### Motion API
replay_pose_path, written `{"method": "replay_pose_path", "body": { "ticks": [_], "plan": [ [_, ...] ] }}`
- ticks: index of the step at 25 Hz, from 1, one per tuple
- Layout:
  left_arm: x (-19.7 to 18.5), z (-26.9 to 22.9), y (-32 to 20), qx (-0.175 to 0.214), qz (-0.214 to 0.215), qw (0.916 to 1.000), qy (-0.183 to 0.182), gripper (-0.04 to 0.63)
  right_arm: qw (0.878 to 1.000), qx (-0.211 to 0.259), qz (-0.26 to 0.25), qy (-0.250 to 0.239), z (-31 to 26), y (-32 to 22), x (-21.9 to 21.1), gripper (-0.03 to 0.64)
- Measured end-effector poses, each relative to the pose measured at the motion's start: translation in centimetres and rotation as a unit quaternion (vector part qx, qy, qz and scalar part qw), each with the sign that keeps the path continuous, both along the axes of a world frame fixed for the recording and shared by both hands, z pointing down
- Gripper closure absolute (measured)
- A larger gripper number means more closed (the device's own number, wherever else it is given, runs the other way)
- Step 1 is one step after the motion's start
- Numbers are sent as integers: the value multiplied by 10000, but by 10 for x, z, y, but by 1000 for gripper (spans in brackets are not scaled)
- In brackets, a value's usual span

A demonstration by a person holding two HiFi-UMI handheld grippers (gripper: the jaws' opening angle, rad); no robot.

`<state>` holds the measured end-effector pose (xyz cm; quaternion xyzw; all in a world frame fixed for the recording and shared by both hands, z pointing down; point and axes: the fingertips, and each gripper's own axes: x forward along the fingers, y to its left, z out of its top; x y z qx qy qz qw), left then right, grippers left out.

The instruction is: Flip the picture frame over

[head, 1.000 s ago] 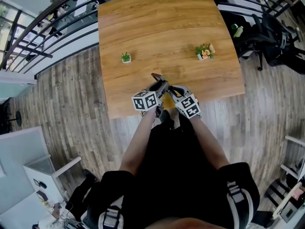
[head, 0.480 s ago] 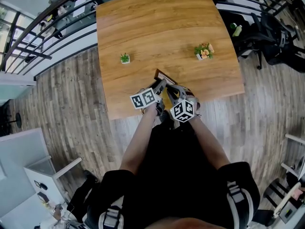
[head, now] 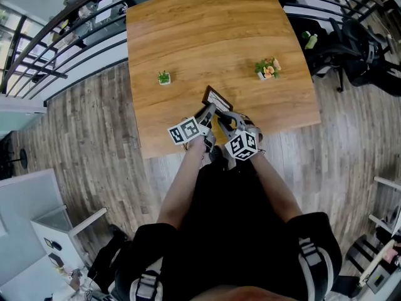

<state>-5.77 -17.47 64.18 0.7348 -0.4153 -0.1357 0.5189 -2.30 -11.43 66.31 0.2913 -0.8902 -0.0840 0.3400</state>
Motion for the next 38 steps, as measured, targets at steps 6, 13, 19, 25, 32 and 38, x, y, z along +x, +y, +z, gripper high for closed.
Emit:
{"method": "replay_pose_path", "body": {
  "ticks": [6,13,19,25,32,38],
  "plan": [
    [0,-6,0,130,117,9998,-69,508,9828,-1214,64,-1390,-4,-1,3,518],
    [-11,-15,4,354,318,9988,-138,509,9571,-1735,489,-2270,-9,-25,38,519],
    [-18,-34,9,690,696,9952,-70,509,9581,-1784,496,-2186,-11,-41,54,522],
    [-12,-33,22,847,1230,9884,-262,509,9534,-2021,273,-2225,-9,-45,48,525],
    [-1,-45,35,1212,1725,9766,-426,509,9447,-2331,78,-2307,-3,-45,45,507],
    [4,-54,38,1392,1998,9697,-185,509,9272,-2646,-34,-2649,-5,-49,46,488]
  ]
}}
